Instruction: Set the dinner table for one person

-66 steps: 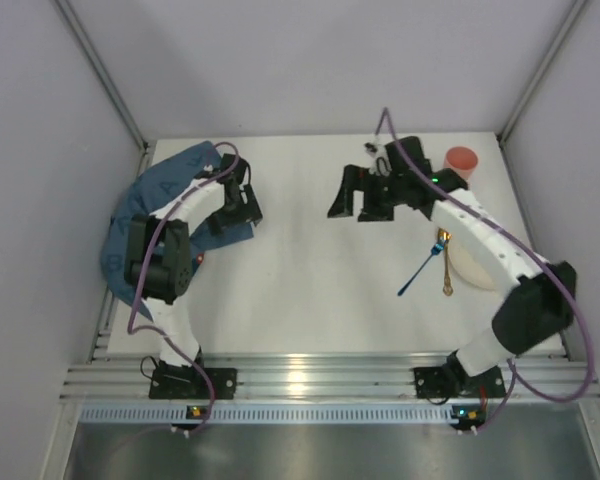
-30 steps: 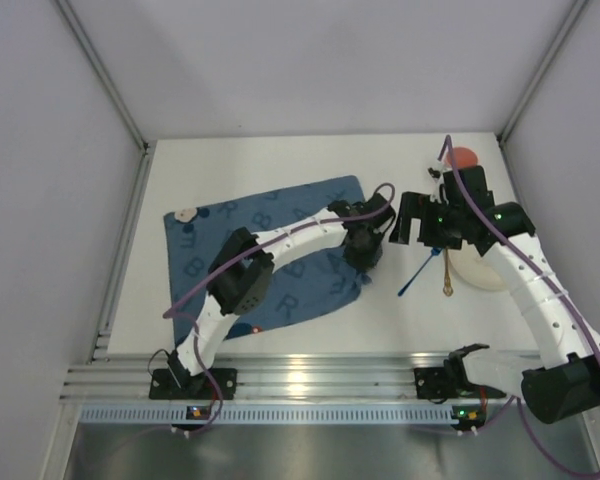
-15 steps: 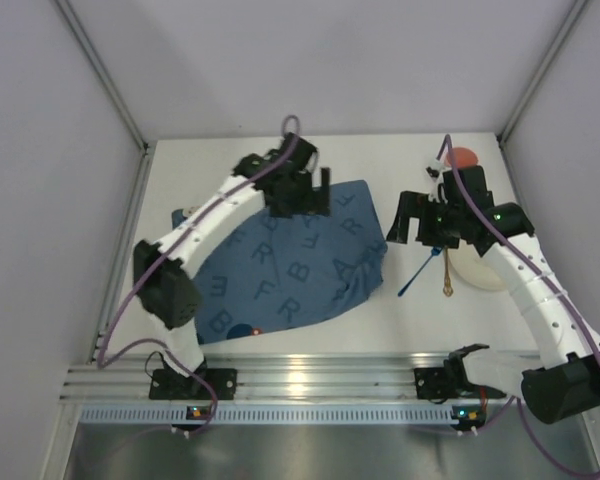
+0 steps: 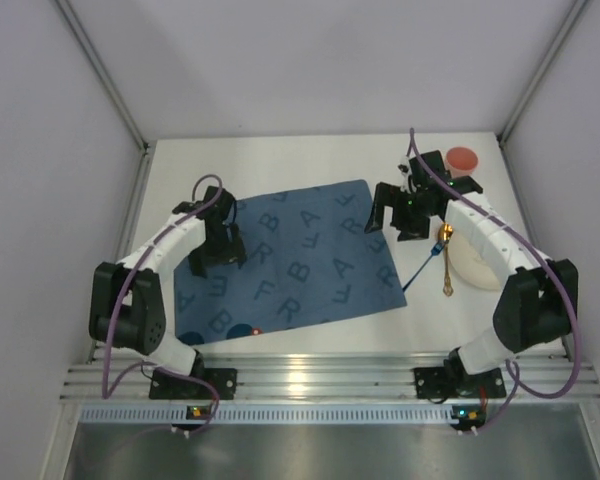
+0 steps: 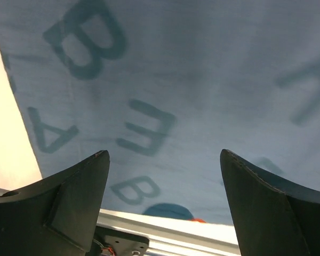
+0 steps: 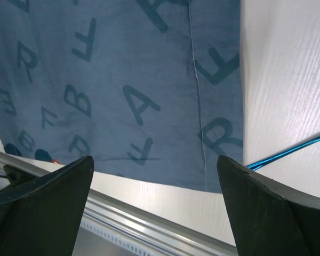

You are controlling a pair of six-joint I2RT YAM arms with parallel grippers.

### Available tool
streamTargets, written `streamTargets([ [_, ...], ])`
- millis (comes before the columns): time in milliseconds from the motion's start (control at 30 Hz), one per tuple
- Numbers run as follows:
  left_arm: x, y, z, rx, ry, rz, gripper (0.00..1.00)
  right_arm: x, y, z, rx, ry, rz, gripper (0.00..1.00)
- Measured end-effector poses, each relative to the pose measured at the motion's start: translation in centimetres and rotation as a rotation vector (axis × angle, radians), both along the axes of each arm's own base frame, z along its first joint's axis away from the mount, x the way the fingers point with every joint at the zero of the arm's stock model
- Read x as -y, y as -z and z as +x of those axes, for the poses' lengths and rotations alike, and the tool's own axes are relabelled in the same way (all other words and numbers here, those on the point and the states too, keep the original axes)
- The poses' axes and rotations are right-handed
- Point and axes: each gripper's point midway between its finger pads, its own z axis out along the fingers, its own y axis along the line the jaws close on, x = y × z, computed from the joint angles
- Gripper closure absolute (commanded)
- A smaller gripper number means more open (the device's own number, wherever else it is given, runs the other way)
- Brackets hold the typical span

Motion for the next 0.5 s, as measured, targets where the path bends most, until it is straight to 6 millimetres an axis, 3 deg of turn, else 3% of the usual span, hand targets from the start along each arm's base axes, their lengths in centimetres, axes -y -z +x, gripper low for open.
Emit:
streamTargets([
  [67, -2.1, 2.4, -0.3, -0.077, -0.057, 0.02, 0.13, -0.4, 0.5, 0.1, -0.021, -0.002, 0.013, 0.0],
  [167, -2.9, 4.4, 1.0, -0.106, -0.068, 0.028, 0.23, -0.5, 0.2, -0.1, -0.018, -0.008, 0.022, 0.0],
  [233, -2.6, 5.6, 2.1, -0.13, -0.051, 0.025, 0.31, -0.4, -0.1, -0.3, -0.012, -0.011, 0.021, 0.0],
  [300, -1.9, 6.6, 3.6, -0.15, -0.024, 0.008, 0.31, -0.2, -0.3, -0.6, -0.006, -0.013, 0.018, 0.0],
  [500, -0.1, 6.7, 8.0, -0.143, 0.028, -0.049, 0.34, 0.9, -0.3, -2.1, -0.009, -0.005, -0.011, 0.01],
])
